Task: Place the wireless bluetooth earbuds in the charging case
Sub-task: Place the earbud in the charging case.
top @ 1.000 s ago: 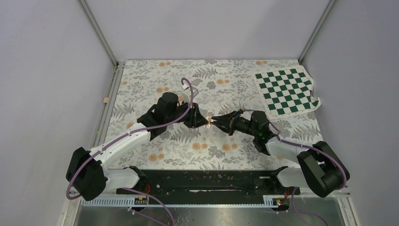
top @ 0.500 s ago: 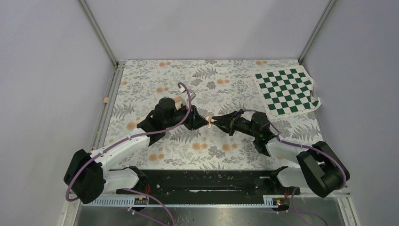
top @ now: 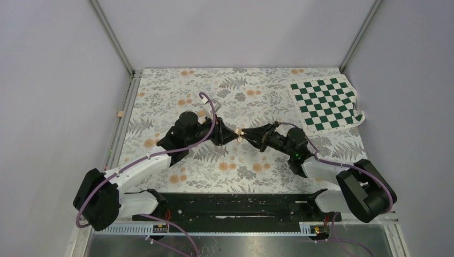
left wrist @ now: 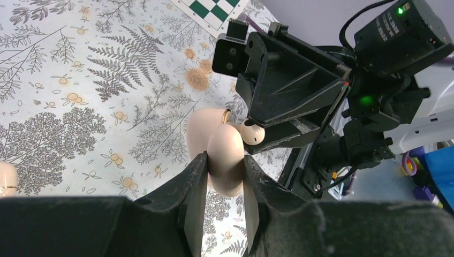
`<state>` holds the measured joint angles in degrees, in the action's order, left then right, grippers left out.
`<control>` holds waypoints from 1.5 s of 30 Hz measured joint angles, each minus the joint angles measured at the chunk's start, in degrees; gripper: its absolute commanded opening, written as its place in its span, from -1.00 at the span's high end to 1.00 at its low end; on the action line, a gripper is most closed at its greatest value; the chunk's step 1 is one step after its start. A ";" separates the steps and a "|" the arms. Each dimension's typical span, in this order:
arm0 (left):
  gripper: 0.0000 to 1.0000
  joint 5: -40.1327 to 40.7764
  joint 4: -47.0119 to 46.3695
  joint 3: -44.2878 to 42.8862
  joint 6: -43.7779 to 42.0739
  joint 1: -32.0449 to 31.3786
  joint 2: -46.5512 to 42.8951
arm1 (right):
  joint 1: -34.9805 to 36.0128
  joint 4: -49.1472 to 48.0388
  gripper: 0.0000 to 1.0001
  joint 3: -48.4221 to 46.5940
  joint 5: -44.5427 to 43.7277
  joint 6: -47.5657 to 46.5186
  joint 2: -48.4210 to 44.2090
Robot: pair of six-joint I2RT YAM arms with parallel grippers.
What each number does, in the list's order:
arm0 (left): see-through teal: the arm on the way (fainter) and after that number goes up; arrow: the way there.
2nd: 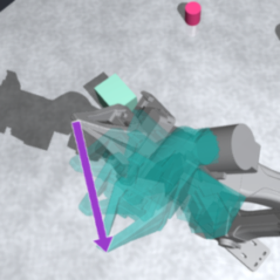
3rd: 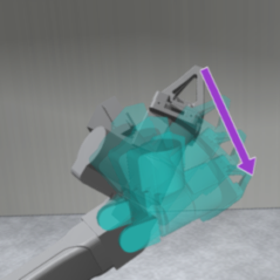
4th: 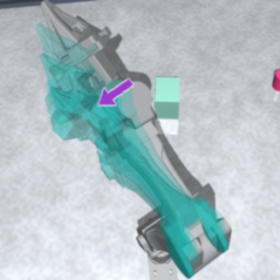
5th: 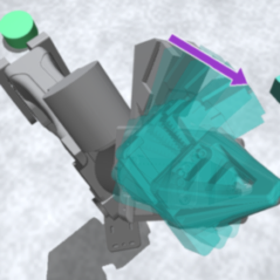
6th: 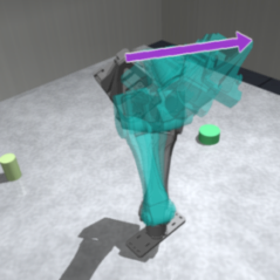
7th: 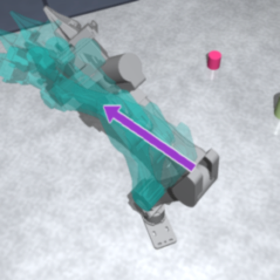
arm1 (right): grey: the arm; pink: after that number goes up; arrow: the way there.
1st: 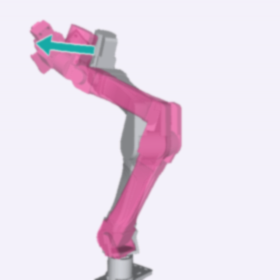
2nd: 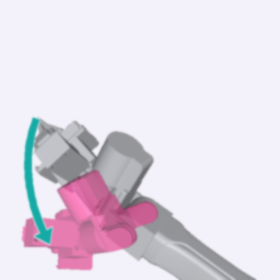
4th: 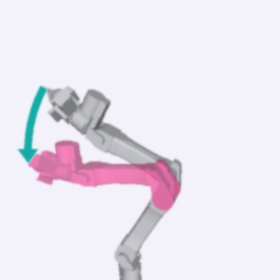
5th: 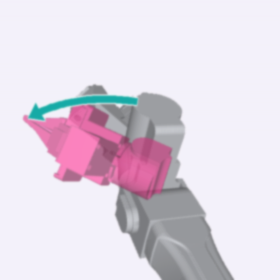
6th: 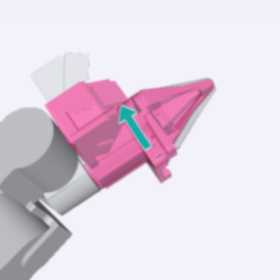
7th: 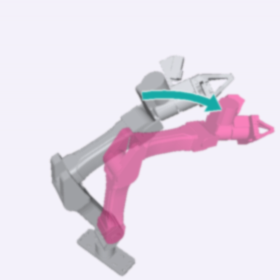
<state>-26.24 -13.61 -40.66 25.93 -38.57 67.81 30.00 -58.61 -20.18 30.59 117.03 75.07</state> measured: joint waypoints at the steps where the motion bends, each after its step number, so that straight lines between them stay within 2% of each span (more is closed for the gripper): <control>1: 0.83 0.04 -0.37 0.00 0.37 0.00 0.20 | 0.02 -0.17 1.00 0.04 -0.37 0.02 -0.07; 12: 0.90 0.13 -4.09 0.04 3.34 0.07 2.05 | 0.13 -2.10 0.99 0.79 -3.78 0.02 -0.37; 22: 0.93 0.11 -5.55 1.81 3.61 0.50 2.03 | 0.50 -6.16 0.96 0.79 -3.58 0.00 3.13; 45: 1.00 -2.82 0.09 2.84 -5.60 -0.44 -2.97 | 0.59 -17.64 0.97 6.32 2.86 0.02 4.17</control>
<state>-29.06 -13.52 -37.82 20.34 -39.00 64.84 30.59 -76.25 -13.87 33.45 117.05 79.24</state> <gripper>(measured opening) 0.275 0.260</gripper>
